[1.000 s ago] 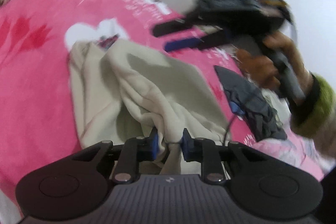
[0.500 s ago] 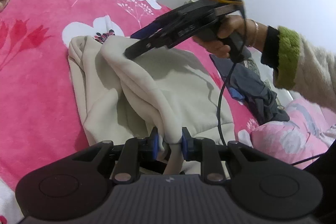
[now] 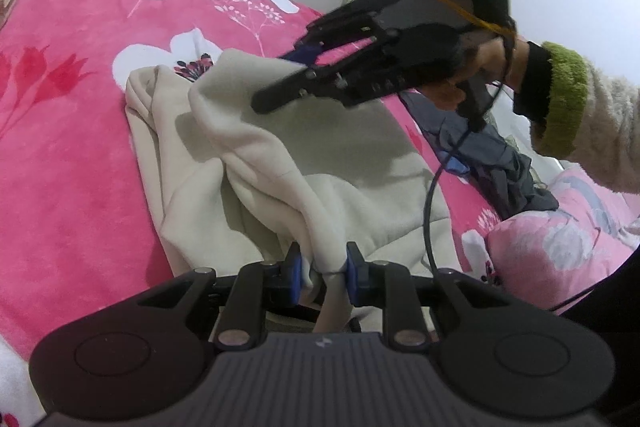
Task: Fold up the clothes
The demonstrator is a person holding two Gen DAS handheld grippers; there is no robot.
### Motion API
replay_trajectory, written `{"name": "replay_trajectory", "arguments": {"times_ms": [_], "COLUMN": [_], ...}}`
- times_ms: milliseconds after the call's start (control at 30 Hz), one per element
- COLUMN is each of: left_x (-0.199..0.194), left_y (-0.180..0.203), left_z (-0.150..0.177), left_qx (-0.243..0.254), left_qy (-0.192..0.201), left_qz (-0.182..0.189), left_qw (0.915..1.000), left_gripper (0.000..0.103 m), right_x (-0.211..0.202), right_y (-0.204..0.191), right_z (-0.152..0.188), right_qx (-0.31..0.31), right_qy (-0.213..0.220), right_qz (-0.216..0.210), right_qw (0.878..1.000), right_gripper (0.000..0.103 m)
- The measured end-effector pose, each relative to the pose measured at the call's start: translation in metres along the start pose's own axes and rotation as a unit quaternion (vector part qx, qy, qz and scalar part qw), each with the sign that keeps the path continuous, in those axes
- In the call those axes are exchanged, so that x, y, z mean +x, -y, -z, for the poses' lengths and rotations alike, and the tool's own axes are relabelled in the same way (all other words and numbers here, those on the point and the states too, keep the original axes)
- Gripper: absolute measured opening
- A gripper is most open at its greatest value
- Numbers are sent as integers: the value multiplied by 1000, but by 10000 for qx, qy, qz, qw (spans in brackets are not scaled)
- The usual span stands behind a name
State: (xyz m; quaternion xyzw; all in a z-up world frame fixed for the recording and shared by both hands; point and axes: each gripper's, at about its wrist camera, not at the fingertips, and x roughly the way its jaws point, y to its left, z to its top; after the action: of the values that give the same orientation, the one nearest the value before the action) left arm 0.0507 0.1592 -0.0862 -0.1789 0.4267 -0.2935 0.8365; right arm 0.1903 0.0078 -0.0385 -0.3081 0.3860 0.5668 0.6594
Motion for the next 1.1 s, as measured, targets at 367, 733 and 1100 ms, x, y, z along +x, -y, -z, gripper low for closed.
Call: {"name": "replay_trajectory", "arguments": {"times_ms": [367, 733, 1100], "left_x": [-23, -39, -30], "left_y": [4, -22, -50], "left_z": [-5, -6, 0], "left_qx": [-297, -803, -997], "left_qy": [532, 650, 330], "left_qz": [-10, -306, -507], "left_qw": [9981, 9942, 9932], "left_gripper": [20, 21, 24], "right_x": [-19, 3, 39], "right_y": [-11, -1, 48], "right_z": [-2, -28, -18], "right_qx": [379, 330, 1853], "right_qy": [927, 1095, 940], "right_qz": [1100, 910, 263], "right_qw": [9889, 9893, 9778], "right_gripper": [13, 13, 60]}}
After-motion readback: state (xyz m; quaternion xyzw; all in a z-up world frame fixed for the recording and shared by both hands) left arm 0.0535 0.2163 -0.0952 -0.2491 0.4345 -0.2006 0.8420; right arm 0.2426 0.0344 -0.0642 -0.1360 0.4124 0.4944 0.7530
